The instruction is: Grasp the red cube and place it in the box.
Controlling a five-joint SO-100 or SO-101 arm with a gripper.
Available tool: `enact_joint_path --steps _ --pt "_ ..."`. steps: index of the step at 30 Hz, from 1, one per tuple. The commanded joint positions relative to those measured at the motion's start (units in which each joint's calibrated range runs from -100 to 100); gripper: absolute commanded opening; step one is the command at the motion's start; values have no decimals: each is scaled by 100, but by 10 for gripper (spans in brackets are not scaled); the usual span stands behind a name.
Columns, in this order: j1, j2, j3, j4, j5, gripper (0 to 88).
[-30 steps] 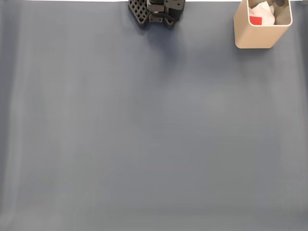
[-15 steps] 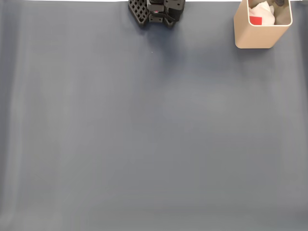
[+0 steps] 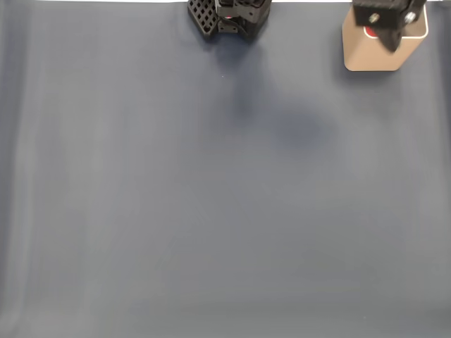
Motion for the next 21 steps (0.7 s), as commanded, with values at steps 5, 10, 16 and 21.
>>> enact_joint_path --steps 5,10,16,21 --pt "1388 -444 221 -351 190 1" --pt "2425 -842 631 -613 259 1" --pt "3085 -885 768 -843 244 1" --pt "3525 -807 841 -1048 200 1"
